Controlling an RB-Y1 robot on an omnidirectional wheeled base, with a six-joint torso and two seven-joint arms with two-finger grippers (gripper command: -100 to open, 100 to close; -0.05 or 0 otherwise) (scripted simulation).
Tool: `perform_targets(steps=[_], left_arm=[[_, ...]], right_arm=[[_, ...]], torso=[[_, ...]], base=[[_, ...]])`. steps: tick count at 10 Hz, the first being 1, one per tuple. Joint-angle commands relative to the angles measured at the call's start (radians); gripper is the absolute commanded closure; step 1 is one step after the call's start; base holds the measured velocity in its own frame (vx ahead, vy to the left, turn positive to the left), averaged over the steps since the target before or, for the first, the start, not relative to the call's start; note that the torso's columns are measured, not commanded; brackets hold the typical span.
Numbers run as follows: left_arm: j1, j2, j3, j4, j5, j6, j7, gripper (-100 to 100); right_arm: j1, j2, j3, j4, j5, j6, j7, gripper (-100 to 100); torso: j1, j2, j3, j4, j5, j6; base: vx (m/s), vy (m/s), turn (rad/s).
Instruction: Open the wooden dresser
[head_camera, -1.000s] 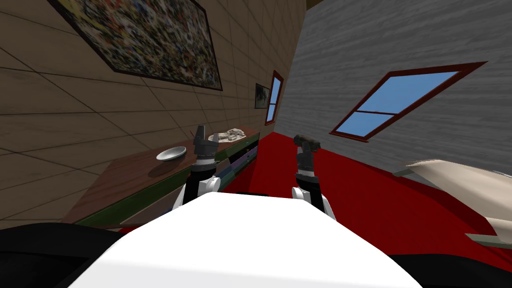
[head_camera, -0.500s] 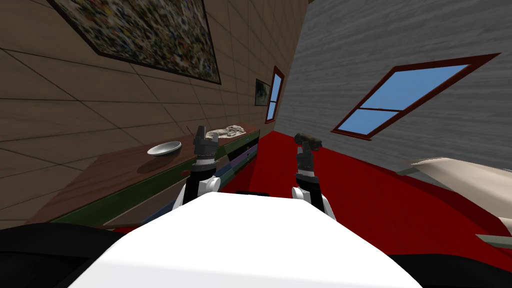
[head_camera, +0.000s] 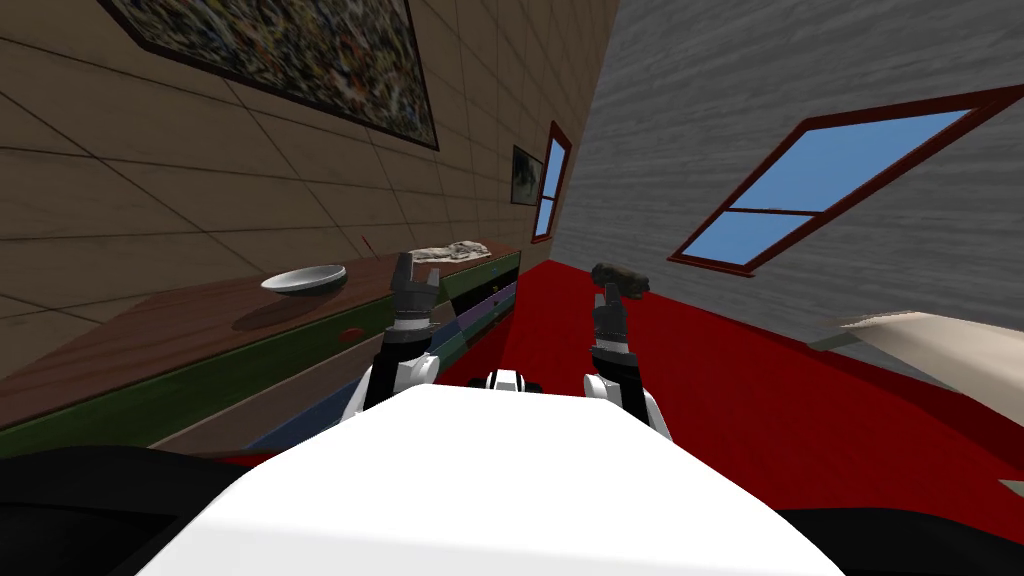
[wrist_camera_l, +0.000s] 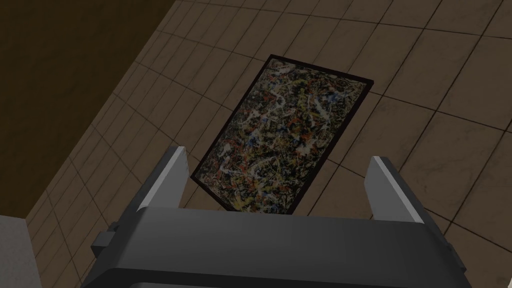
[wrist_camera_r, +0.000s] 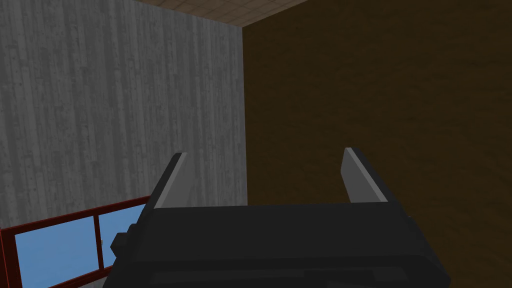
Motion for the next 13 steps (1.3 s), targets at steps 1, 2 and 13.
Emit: perform_targets(steps=[1,2,13], left_arm=[[-0.01,0.057,0.014,0.038,0.011,0.002,0.005,-100],[-0.014,0.073,0.021,0.057,0.016,0.003,0.008,-100],[-0.066,0.145,0.113,0.321,0.092,0.013,0.042,-100]], right_arm=[[0.0,0.0,0.0,0.0,0.0,0.0,0.0,0],[0.0,0.0,0.0,0.0,0.0,0.0,0.0,0],[0.0,0.0,0.0,0.0,0.0,0.0,0.0,0]], torso=[[0.0,0.002,-0.005,0.003,0.0,0.0],[0.0,0.002,-0.006,0.003,0.0,0.0],[0.001,0.006,-0.004,0.005,0.0,0.0]], base=[[0.103,-0.05,0.044],[0.127,-0.064,0.056],[0.159,-0.098,0.069]])
